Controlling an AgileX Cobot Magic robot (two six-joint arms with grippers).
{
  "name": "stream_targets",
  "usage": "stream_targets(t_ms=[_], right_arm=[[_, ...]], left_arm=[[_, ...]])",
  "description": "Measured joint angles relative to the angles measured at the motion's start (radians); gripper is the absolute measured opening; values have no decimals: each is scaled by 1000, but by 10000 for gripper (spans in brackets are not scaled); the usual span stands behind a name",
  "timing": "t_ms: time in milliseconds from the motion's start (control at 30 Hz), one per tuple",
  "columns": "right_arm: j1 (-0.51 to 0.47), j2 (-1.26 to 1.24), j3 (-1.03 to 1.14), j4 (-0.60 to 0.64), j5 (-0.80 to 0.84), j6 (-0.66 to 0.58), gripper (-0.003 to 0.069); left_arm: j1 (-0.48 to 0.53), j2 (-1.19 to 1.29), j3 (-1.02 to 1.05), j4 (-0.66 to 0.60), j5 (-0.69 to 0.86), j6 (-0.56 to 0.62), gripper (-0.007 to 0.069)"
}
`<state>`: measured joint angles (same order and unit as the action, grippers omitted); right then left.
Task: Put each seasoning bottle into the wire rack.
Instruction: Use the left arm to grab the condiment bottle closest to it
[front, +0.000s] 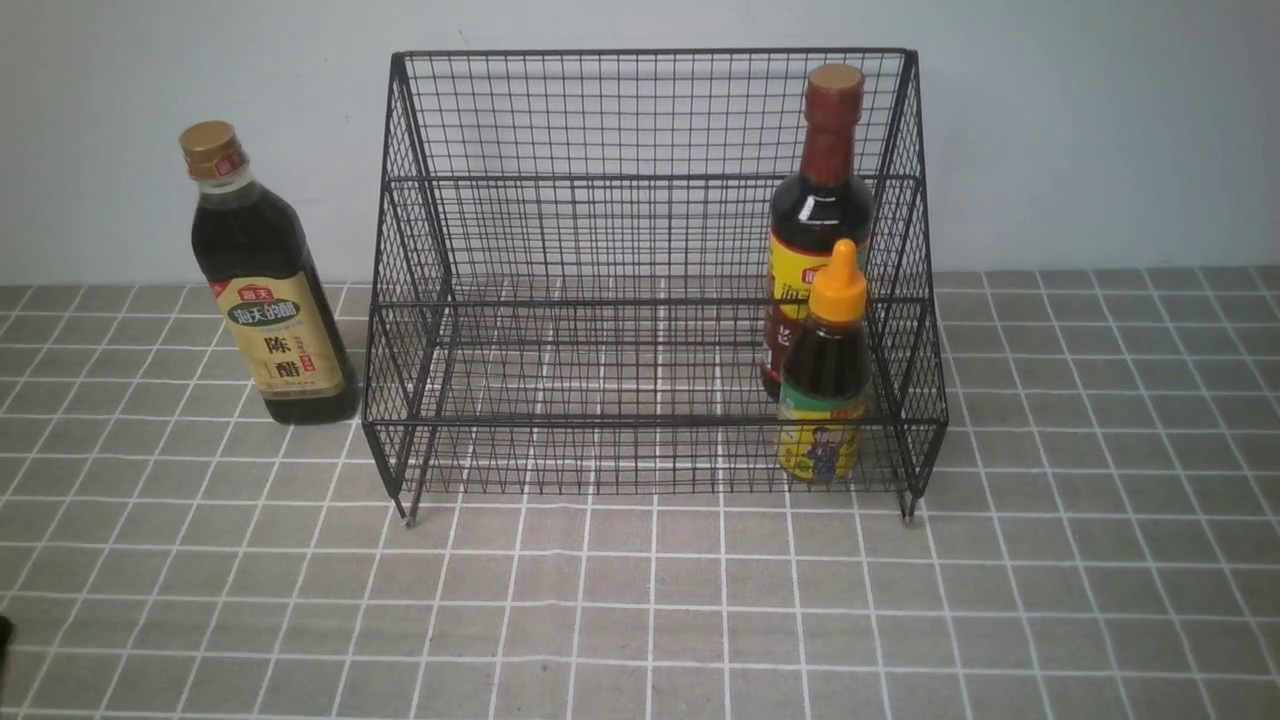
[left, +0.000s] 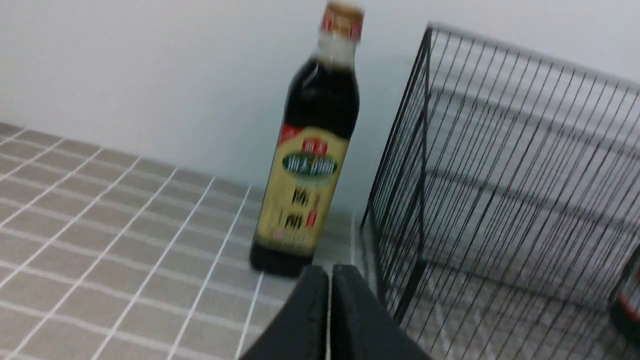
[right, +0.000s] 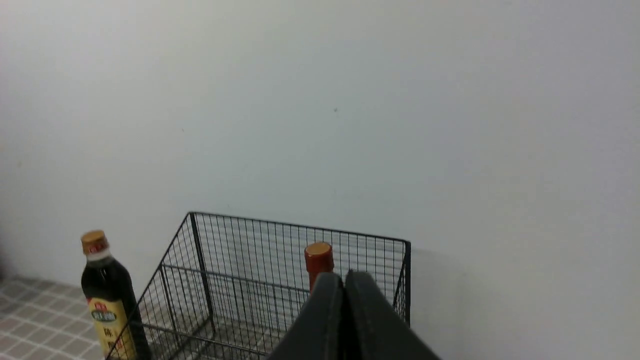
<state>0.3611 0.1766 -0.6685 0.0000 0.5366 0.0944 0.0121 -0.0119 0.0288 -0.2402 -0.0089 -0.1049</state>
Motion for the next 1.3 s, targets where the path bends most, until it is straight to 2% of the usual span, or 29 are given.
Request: stream_targets(t_ms=[67,167,267,533,567,667,833,867,900,933,967,1033,1133,1300], right_arm=[[0,-83,172,0,-87,-26,-13],[0,-130,290,0,-179,-47,-13],[0,-137,323,0,-227,-51,-13],[0,-138,333,0,-364,-55,-13],[0,-138,333,0,-366,-55,-13],[0,-138,333,0,-368,-55,-13],[0,-138,333,0,-369,-54,-13],[0,-138,333,0,-371,-54,-13],[0,-138,333,0,-370,-54,-13],[0,-138,333,0,-372,-54,-13],[0,-138,333,0,-372,-54,-13],[0,-138,333,0,-374,-54,-13],[0,-138,333,0,-374,-54,-13],[0,-138,333,0,-374,-54,-13]], left_arm=[[0,0,0,-18,-173,-5,-7],[0,38,-30,13,-302,15,-7],[0,119,-94,38,-301,22,-7],[0,706,-480,188,-241,36,8],[0,826,-549,195,-234,35,36],[0,972,-627,197,-233,26,90],[0,1198,-765,201,-277,19,280],[0,1251,-795,202,-310,18,346],[0,1258,-803,203,-314,18,364],[0,1324,-832,211,-350,18,442],[0,1337,-838,215,-359,18,457],[0,1403,-869,240,-406,18,534],[-1,1480,-904,282,-466,18,580],[-1,1622,-978,296,-504,18,593]])
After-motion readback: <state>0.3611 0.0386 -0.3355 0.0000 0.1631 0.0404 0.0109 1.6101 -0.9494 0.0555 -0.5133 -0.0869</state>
